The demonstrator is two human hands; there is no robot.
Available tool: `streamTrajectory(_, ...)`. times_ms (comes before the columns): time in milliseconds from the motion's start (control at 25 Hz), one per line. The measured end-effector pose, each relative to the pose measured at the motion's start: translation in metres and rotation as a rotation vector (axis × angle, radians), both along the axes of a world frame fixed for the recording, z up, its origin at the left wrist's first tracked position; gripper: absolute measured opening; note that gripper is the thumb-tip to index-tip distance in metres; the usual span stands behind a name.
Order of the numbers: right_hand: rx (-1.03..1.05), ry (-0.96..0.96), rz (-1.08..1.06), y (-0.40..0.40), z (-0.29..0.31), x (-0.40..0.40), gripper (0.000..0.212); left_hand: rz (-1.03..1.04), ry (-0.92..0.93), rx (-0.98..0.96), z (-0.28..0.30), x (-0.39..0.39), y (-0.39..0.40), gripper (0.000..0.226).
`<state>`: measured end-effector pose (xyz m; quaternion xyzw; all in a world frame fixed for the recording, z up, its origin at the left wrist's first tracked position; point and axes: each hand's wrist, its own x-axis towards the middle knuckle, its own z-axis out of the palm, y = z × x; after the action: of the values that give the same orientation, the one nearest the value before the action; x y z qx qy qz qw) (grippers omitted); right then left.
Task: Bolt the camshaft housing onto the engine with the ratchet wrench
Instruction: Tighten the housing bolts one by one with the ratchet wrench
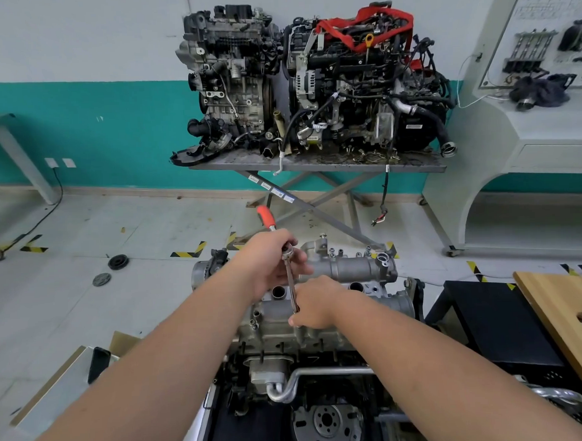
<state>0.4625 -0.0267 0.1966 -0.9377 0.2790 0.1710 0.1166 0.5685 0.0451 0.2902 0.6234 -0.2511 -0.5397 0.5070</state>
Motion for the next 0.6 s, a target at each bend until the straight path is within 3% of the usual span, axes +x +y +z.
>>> streamTrajectory(120, -0.022, -0.016, 0.031, -0.003, -0.007, -0.005, 0.029, -0.201, -0.502, 0.119, 0.015, 0.005, -0.004, 0.021)
streamTrajectory(200, -0.029, -0.027, 0.026, -0.004, -0.010, -0.007, 0.036, -0.336, -0.879, 0.095, 0.024, 0.007, -0.008, 0.030)
streamTrajectory(360, -0.001, -0.034, -0.008, -0.004, -0.014, -0.005, 0.036, -0.631, -1.561, -0.051, 0.026, -0.001, -0.007, 0.024)
streamTrajectory(440, 0.012, -0.072, -0.038, -0.006, -0.015, -0.007, 0.034, -0.551, -1.865, -0.336, 0.006, -0.008, 0.002, 0.021)
streamTrajectory(520, -0.017, -0.112, -0.038, -0.004, -0.016, -0.009, 0.029, -0.310, -1.863, -0.657, -0.015, -0.009, 0.011, 0.018)
streamTrajectory(600, 0.008, -0.116, -0.044, 0.000, -0.012, -0.007, 0.027, -0.031, -1.617, -0.775, -0.034, -0.007, 0.010, 0.019)
